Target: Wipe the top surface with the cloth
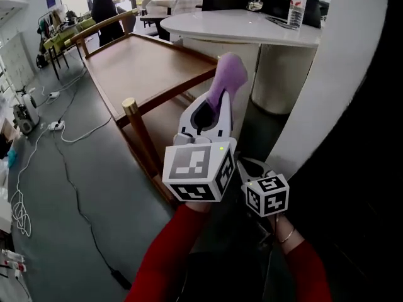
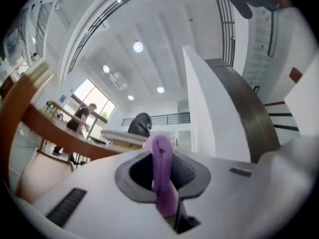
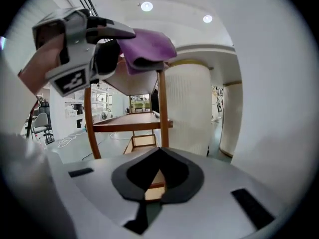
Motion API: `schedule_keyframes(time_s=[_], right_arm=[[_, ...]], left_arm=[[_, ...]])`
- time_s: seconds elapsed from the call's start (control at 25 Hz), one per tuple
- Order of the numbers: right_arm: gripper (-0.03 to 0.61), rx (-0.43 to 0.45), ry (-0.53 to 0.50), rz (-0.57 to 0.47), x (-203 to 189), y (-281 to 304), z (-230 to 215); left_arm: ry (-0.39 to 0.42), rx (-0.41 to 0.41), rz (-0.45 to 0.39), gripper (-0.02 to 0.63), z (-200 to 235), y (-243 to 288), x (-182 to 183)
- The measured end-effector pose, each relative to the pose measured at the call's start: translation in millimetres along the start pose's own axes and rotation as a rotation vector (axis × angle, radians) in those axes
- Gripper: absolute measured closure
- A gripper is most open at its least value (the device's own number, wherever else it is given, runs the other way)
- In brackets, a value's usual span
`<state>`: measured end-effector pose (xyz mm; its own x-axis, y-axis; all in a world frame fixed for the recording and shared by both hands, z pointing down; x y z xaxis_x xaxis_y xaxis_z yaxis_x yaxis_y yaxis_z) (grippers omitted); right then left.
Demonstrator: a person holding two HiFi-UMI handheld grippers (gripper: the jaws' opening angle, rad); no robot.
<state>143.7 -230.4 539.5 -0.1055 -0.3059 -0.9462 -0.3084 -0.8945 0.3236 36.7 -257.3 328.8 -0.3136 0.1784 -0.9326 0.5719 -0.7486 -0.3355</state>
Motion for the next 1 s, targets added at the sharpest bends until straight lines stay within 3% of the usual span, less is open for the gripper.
schedule_keyframes(time_s=[0.08, 0.16, 0.32, 0.6, 1.0], right_arm=[[0.567, -0.008, 0.000, -0.015, 5.8, -5.7, -5.5], [0.568, -0.007, 0.001, -0.011, 3.7, -11.2, -6.2], [0.568, -0.007, -0.009, -0.009, -7.4, -11.3, -11.8], [0.566, 0.027, 0.047, 0.033, -54.6, -10.7, -2.7], [0.567, 0.056, 0.155, 0.155, -172.1, -9.2, 22.8]], left_arm=[[0.022, 0.017, -0.063, 0.563, -2.3, 16.6, 26.3], [0.035, 0.039, -0.073, 0.563, -0.6, 26.0, 33.7], [0.049, 0.061, -0.006, 0.563, 10.9, 35.9, 0.9], [0.030, 0.080, 0.244, 0.563, 23.4, 5.1, -121.7], [-0.024, 0.141, 0.651, 0.563, 50.5, -72.9, -329.2]])
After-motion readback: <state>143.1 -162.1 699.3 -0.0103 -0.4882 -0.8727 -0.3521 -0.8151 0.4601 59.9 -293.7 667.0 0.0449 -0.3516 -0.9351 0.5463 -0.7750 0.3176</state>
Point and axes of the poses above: the fingertips, and each gripper's own axes: y forward along the fingers, z to its left, x out of its top, the point moved 5 cm from there along -y, backward along the fingers, and after that the axes turned 3 degrees about -y, right-handed, at the moved point
